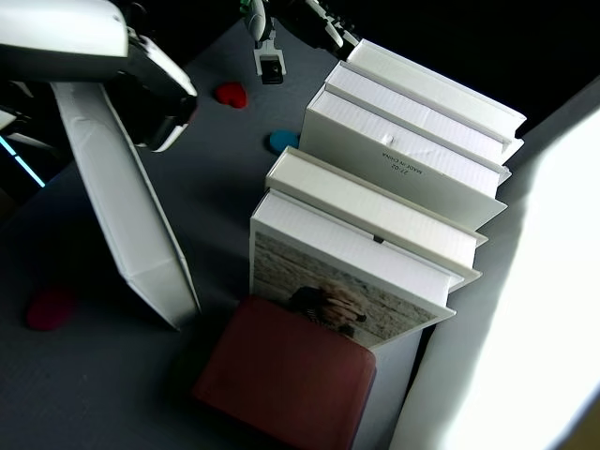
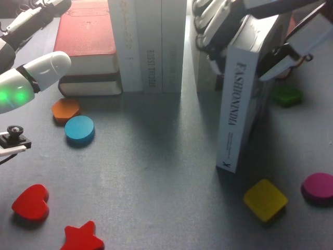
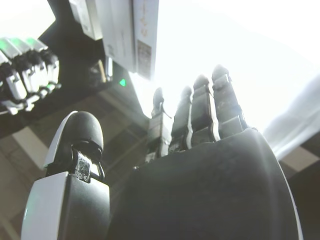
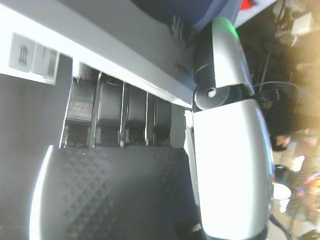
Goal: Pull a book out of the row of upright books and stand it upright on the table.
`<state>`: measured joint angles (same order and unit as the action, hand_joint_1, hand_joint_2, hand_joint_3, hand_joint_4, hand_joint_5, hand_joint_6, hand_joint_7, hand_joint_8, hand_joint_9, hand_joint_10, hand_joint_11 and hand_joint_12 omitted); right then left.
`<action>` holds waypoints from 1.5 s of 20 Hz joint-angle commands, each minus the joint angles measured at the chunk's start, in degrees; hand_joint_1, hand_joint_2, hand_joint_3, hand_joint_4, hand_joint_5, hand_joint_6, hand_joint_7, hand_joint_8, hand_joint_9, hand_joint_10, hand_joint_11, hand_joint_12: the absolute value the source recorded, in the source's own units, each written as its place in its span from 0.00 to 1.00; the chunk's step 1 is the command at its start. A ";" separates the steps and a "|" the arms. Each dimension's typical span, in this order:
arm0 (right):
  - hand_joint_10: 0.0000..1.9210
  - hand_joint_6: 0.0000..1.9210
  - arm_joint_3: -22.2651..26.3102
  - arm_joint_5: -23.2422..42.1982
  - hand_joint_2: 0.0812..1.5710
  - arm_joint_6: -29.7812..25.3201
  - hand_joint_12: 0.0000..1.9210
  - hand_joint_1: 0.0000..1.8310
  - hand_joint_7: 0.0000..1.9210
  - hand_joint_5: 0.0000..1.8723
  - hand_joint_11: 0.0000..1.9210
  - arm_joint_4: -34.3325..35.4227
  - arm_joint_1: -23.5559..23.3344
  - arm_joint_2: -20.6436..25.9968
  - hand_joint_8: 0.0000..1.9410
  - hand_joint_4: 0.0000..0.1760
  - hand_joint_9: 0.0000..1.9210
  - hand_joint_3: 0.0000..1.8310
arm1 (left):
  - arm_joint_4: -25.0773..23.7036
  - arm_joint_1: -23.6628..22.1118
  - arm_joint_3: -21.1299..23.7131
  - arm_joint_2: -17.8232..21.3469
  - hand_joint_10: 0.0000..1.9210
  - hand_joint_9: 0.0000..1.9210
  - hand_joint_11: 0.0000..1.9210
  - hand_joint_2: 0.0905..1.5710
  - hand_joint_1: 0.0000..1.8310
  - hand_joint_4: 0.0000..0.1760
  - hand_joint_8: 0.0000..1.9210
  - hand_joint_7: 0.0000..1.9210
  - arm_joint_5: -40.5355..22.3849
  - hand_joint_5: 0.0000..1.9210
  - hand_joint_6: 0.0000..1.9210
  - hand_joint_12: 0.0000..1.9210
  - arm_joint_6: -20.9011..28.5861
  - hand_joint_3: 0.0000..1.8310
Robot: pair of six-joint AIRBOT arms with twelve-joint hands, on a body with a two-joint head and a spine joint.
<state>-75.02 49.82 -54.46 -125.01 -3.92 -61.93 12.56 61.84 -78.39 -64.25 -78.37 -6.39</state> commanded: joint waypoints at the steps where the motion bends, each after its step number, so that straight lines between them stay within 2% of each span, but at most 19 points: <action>1: 0.99 0.61 -0.51 -2.82 0.74 0.00 1.00 0.61 0.29 0.46 0.20 5.10 0.02 -0.13 0.91 0.00 0.20 0.00 | 0.94 -0.13 -0.15 -0.22 0.00 0.00 0.00 0.85 0.16 0.36 0.00 0.02 -7.03 0.09 0.01 0.12 0.35 0.00; 4: 1.00 0.58 -0.96 -2.82 0.78 0.23 1.00 0.64 0.33 0.43 0.26 6.92 1.64 -0.46 0.91 0.00 0.27 0.00 | 1.23 0.16 -0.07 -0.21 0.00 0.00 0.00 0.85 0.17 0.33 0.00 0.02 -7.35 0.10 0.01 0.12 0.39 0.00; 5: 0.14 0.73 -0.89 -2.69 0.80 0.39 0.67 0.60 0.13 0.37 0.01 7.27 1.87 -0.31 0.04 0.00 0.01 0.00 | 1.36 0.33 -0.02 -0.16 0.00 0.00 0.00 0.85 0.16 0.40 0.00 0.02 -7.47 0.09 0.00 0.07 0.42 0.00; 6: 0.04 0.72 -0.77 -2.55 0.80 0.58 0.13 0.59 0.14 0.33 0.00 7.80 1.88 -0.02 0.01 0.00 0.04 0.00 | 1.46 0.41 0.02 -0.14 0.00 0.00 0.00 0.84 0.17 0.39 0.00 0.02 -7.55 0.09 0.00 0.09 0.42 0.00; 7: 0.28 0.53 -0.46 -2.55 0.71 0.97 0.51 0.54 0.20 0.12 0.00 8.55 1.88 0.54 0.02 0.00 0.01 0.00 | 1.53 0.43 0.02 -0.14 0.00 0.00 0.00 0.85 0.16 0.34 0.00 0.02 -7.63 0.09 0.00 0.09 0.42 0.00; 8: 0.26 0.46 -0.16 -2.55 0.72 1.26 0.54 0.52 0.17 0.09 0.00 9.10 1.88 1.05 0.01 0.00 0.00 0.00 | 1.56 0.43 0.02 -0.15 0.00 0.00 0.00 0.85 0.17 0.34 0.00 0.02 -7.64 0.10 0.00 0.08 0.42 0.00; 10: 0.36 0.34 0.42 -2.57 0.72 1.84 0.75 0.56 0.15 0.05 0.00 9.82 1.86 2.11 0.00 0.00 0.00 0.00 | 1.68 0.55 -0.04 -0.19 0.00 0.00 0.00 0.85 0.16 0.35 0.00 0.03 -7.71 0.10 0.00 0.13 0.42 0.00; 12: 0.47 0.32 1.00 -2.57 0.68 1.89 0.87 0.53 0.17 0.03 0.00 10.01 1.85 3.12 0.01 0.00 0.00 0.00 | 1.78 0.64 0.02 -0.15 0.00 0.00 0.00 0.85 0.16 0.33 0.00 0.03 -7.91 0.10 0.00 0.12 0.42 0.00; 14: 0.48 0.35 1.66 -2.55 0.68 2.18 0.96 0.55 0.15 0.03 0.00 10.69 1.86 4.26 0.01 0.00 0.00 0.00 | 1.88 0.69 0.10 -0.12 0.00 0.00 0.00 0.85 0.15 0.40 0.00 0.03 -8.19 0.09 0.00 0.13 0.45 0.00; 16: 0.46 0.35 2.84 -2.56 0.70 2.84 0.88 0.59 0.12 0.00 0.00 11.61 1.88 5.93 0.00 0.00 0.00 0.00 | 1.88 0.71 0.18 -0.11 0.00 0.00 0.00 0.85 0.16 0.44 0.00 0.02 -8.41 0.09 0.00 0.07 0.47 0.00; 18: 0.25 0.14 3.65 -2.62 0.68 3.72 0.80 0.51 0.04 0.00 0.00 12.84 1.88 7.30 0.00 0.00 0.00 0.00 | 1.90 0.78 0.23 -0.08 0.00 0.00 0.00 0.85 0.15 0.43 0.00 0.02 -8.54 0.09 0.00 0.02 0.49 0.00; 19: 0.15 0.03 3.90 -2.81 0.67 4.31 0.71 0.51 0.01 0.00 0.00 13.71 1.88 8.02 0.00 0.00 0.00 0.00 | 2.00 0.83 0.24 -0.08 0.00 0.00 0.00 0.85 0.15 0.38 0.00 0.03 -8.60 0.10 0.00 0.06 0.50 0.00; 21: 0.12 0.00 4.17 -3.07 0.67 4.98 0.51 0.50 0.00 0.00 0.00 14.60 1.88 8.77 0.00 0.04 0.00 0.00 | 2.04 0.90 0.25 -0.07 0.00 0.00 0.00 0.85 0.15 0.38 0.00 0.03 -8.72 0.10 0.00 0.07 0.59 0.00; 24: 0.00 0.00 5.17 -3.61 0.64 6.46 0.05 0.45 0.00 0.00 0.00 16.16 1.53 10.38 0.00 0.19 0.00 0.00 | 2.11 0.93 0.26 -0.07 0.00 0.00 0.00 0.85 0.16 0.45 0.00 0.03 -8.85 0.10 0.00 0.04 0.61 0.00; 25: 0.00 0.00 5.83 -3.97 0.65 7.47 0.02 0.44 0.00 0.00 0.00 16.91 1.23 11.28 0.00 0.18 0.00 0.00 | 2.12 0.93 0.26 -0.07 0.00 0.00 0.00 0.85 0.16 0.56 0.00 0.02 -8.96 0.09 0.00 0.01 0.61 0.00; 26: 0.00 0.00 6.48 -4.49 0.68 9.15 0.00 0.38 0.00 0.00 0.00 18.46 1.20 12.20 0.00 0.19 0.00 0.01 | 2.12 0.93 0.26 -0.07 0.00 0.00 0.00 0.85 0.17 0.53 0.00 0.01 -9.13 0.08 0.00 0.00 0.61 0.00; 27: 0.00 0.00 7.26 -5.26 0.67 11.55 0.00 0.32 0.00 0.00 0.00 20.61 1.20 13.36 0.00 0.06 0.00 0.01 | 2.12 0.93 0.33 -0.06 0.00 0.00 0.00 0.85 0.18 0.49 0.00 0.01 -9.35 0.08 0.00 0.00 0.62 0.00; 29: 0.00 0.00 8.26 -6.88 0.74 16.14 0.00 0.35 0.00 0.00 0.00 25.16 1.20 15.32 0.00 0.15 0.00 0.03 | 2.12 0.93 0.43 0.08 0.00 0.00 0.00 0.84 0.17 0.47 0.00 0.01 -9.82 0.08 0.00 0.00 0.61 0.00; 30: 0.00 0.00 8.67 -8.11 0.80 19.87 0.00 0.36 0.00 0.00 0.00 29.26 1.44 16.55 0.00 0.22 0.00 0.03 | 2.15 0.93 0.51 0.22 0.00 0.00 0.00 0.83 0.18 0.37 0.00 0.02 -10.19 0.07 0.00 0.00 0.56 0.00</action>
<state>-66.39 44.12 -34.00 -99.83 -1.83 -45.04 14.02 63.09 -77.82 -64.16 -80.86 -6.22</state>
